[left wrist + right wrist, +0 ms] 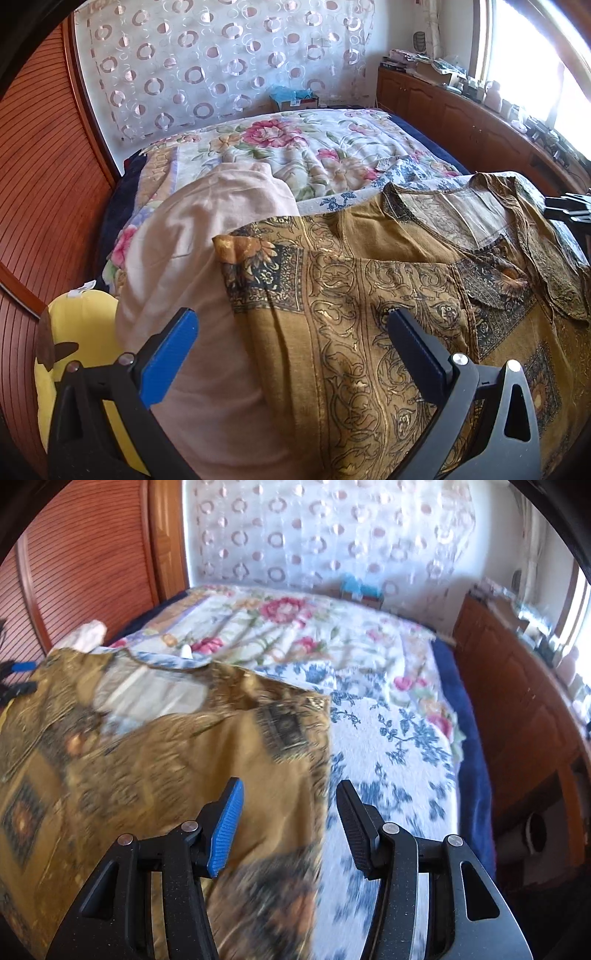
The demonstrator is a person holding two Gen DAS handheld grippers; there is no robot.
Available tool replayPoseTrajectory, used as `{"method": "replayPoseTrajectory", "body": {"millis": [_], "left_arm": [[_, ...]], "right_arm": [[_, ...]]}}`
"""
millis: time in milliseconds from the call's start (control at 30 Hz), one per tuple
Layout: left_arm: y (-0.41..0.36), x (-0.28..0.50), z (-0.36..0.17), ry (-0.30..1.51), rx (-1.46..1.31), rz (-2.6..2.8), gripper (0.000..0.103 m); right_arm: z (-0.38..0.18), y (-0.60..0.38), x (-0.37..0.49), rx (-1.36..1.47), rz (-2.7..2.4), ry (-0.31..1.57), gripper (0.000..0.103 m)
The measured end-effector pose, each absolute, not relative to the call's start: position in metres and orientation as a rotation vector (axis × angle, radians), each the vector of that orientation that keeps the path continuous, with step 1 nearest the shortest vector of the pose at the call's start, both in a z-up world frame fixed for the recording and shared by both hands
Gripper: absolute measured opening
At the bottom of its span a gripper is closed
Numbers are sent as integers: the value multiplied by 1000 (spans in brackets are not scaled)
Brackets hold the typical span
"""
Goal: Fold small clothes
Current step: 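Grasp the shirt hem with the right gripper while the left gripper moves toward the hem, then grasp the hem corner with the left gripper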
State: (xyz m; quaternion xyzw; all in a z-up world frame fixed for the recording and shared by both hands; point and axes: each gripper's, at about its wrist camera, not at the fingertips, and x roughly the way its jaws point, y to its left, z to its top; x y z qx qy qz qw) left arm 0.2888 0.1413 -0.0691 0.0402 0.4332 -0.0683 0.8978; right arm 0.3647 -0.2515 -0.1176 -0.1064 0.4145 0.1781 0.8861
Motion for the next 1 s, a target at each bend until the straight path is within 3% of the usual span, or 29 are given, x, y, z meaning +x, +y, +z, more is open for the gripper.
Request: {"method": "replayPoseTrajectory", "body": {"millis": [233,267,367,767,900,933,1000], "left_arm": [[146,288,-75,914,70,-149,103],[147,288,-76,914,63,-154,103],[149,287,-77,905,55,-150,103],[153,285,-74,892,62,-134,103],[158,282,-67,865,26,-151,92],[159,283,-65,863,17,-157,88],[161,286,-63,867,14,-147,66]], "right_arm": [[-131,-258,397,-148,413,912,42],[-133,-257,397,-154,419,913,37],[-132,-257,395,-172,440,883,3],[-122,-301,414,-61,284,842,1],[-114,-310,412,0,320,820,2],[-111,-310,411,0,328,811,4],[-109,-306,410,-12,337,813,30]]}}
